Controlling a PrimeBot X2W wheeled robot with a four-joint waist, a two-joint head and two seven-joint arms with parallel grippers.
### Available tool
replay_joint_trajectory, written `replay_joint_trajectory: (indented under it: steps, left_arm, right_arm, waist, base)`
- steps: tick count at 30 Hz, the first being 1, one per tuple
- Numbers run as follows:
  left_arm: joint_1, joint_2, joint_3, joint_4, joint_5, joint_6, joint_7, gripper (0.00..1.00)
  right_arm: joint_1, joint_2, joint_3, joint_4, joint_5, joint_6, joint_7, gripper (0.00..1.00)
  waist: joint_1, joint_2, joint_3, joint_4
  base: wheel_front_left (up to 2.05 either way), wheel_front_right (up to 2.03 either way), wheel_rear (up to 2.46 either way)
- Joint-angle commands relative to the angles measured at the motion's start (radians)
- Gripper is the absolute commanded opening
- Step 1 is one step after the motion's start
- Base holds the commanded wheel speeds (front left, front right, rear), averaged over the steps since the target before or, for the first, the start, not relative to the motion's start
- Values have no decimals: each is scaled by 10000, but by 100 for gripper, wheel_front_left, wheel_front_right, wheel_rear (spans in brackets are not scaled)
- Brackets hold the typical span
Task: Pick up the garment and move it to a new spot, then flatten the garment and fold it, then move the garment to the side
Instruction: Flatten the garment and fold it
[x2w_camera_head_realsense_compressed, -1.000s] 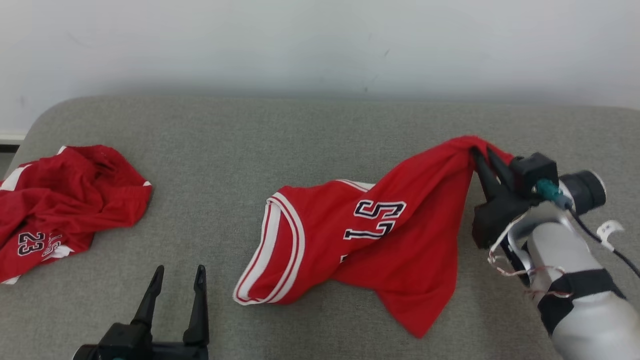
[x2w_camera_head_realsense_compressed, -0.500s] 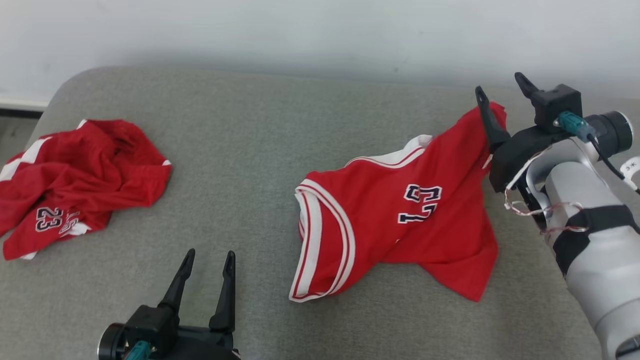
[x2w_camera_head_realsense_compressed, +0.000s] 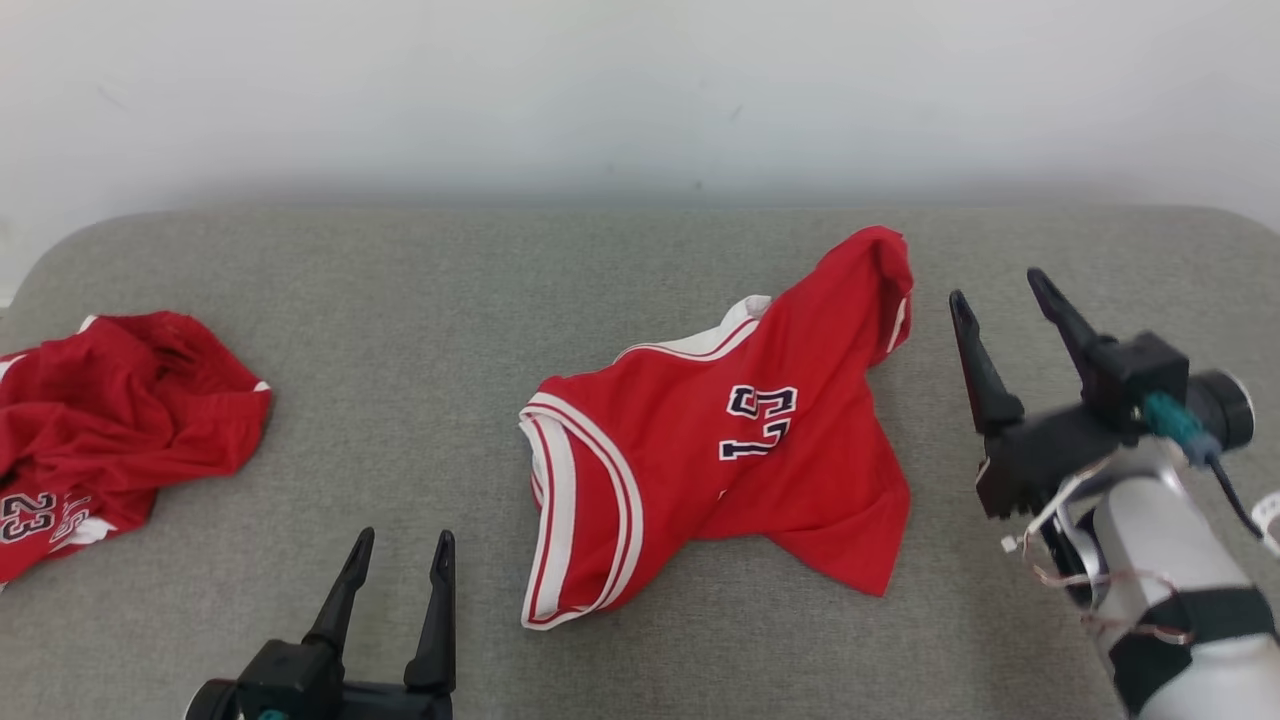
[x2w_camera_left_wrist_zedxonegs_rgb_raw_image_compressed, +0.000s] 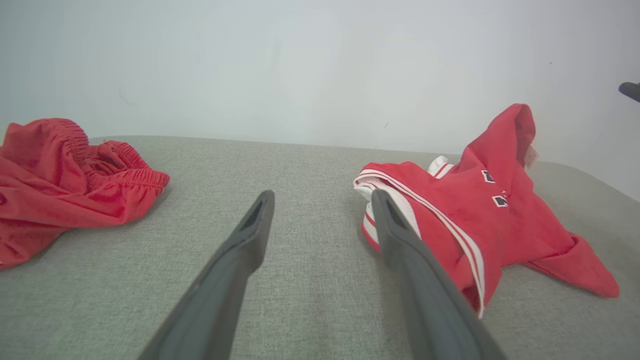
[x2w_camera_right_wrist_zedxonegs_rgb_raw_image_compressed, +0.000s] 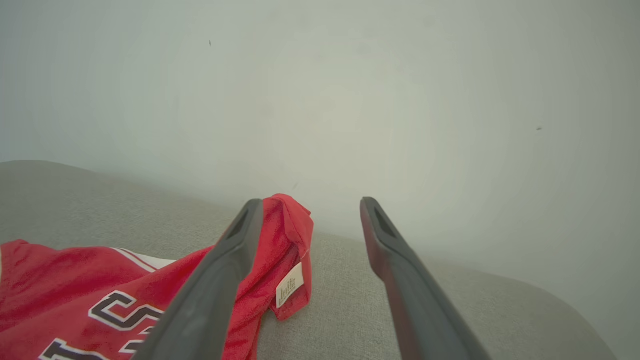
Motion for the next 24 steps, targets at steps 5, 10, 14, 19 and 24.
replay_joint_trajectory:
  steps: [5, 10, 14, 19, 24]
  left_arm:
    - [198, 18, -4, -33, 40, 13, -35, 100]
    - [260, 15, -29, -5, 42, 13, -35, 100]
    - [274, 9, -70, 3, 1, 13, -35, 100]
    - [343, -2, -34, -52, 40, 13, -34, 100]
    - [311, -6, 56, -59, 153, 13, -35, 100]
  right_arm:
    - [1547, 388, -773, -1494, -454, 32, -2, 100]
    - [3100, 957, -1425, -2359, -761, 32, -2, 100]
    - [4122, 1562, -1944, -2528, -899, 32, -1, 100]
    - [4734, 2024, -2030, -2243, -1006, 32, -3, 100]
    - [4403, 2144, -1776, -1515, -1111, 32, -3, 100]
  waist:
    - [1, 1, -207, -310]
    - [1, 1, -290, -395]
    - [1, 1, -335, -364]
    - [1, 1, -304, -301]
    - [1, 1, -258, -214]
  base:
    - [0, 0, 0]
    - [0, 0, 0]
    - [0, 0, 0]
    - [0, 0, 0]
    - [0, 0, 0]
